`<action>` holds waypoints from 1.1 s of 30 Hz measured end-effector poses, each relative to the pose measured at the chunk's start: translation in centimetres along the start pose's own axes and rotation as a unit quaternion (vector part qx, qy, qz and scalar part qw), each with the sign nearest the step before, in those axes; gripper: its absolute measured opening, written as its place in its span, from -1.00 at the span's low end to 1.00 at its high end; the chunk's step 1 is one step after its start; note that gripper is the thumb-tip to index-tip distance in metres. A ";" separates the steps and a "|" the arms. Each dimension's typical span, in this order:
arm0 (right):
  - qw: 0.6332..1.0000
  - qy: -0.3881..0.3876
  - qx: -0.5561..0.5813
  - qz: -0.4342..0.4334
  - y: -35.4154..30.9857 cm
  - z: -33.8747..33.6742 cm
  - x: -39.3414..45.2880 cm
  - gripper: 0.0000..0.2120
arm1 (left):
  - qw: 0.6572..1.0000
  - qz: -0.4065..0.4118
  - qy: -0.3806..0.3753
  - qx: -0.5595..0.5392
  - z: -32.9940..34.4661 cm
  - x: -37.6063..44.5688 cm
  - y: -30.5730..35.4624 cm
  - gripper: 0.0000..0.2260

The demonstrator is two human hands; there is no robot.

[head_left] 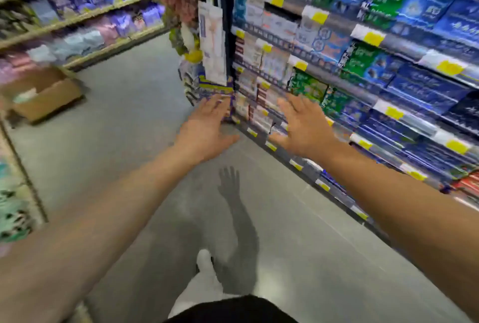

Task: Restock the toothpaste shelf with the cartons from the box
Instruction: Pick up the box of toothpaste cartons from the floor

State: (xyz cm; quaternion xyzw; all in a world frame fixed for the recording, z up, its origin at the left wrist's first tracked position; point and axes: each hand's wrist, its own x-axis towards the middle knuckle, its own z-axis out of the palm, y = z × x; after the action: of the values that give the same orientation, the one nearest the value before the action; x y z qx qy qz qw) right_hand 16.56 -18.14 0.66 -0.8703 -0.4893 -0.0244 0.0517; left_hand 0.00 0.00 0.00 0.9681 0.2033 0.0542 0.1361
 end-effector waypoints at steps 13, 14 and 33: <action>0.982 -0.092 0.026 -0.161 -21.7 9.7 15.0 -0.09 | 0.975 -0.222 0.026 -0.020 -1.5 -8.1 -23.9 -0.30; 0.980 -0.096 0.025 -0.171 -23.2 10.2 16.6 -0.10 | 0.972 -0.234 0.028 -0.020 -1.7 -8.2 -25.6 -0.29; 0.932 -0.235 0.096 -0.258 -46.7 21.3 52.3 -0.17 | 0.864 -0.483 0.079 -0.116 -6.4 1.3 -56.6 -0.31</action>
State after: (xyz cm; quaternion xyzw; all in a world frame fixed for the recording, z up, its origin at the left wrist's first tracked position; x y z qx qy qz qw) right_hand 3.74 52.80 -12.55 -0.6854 -0.6953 0.2159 0.0107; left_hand -21.29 51.84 -10.01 0.7185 0.6476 0.0810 0.2406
